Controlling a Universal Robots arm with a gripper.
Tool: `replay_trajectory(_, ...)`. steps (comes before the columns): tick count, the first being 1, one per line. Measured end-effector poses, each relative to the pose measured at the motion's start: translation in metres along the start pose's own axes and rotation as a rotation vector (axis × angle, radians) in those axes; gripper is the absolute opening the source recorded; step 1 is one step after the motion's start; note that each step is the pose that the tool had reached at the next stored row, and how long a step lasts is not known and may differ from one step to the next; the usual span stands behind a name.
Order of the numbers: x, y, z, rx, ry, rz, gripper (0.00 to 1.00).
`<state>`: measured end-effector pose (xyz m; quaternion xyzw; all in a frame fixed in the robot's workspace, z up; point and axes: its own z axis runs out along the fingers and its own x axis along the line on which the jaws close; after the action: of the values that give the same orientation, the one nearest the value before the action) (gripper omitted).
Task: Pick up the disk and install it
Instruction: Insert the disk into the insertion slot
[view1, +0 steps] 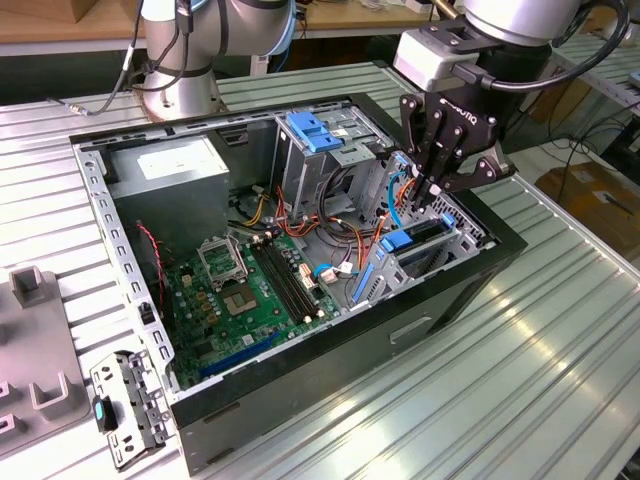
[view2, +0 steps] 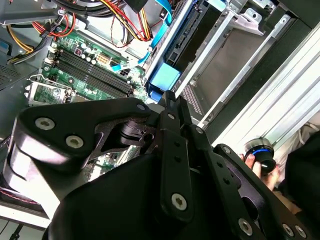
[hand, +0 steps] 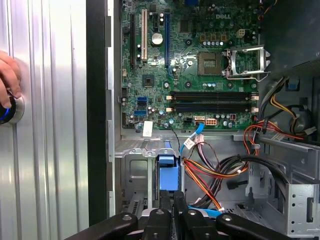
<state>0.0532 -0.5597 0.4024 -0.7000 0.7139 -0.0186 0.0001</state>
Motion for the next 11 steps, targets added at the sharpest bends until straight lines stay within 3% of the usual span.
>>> replay_trajectory(4,-0.0002,0.0002,0.0060,0.0000,-0.0001,0.000,0.18)
replay_trajectory(7,-0.0004,-0.0028,0.0143,0.0000,0.0004,0.000,0.18)
replay_trajectory(9,-0.0006,-0.0040,0.0170,0.0000,0.0054,0.000,0.18)
replay_trajectory(11,-0.0006,-0.0040,0.0174,0.0001,0.0059,0.000,0.18)
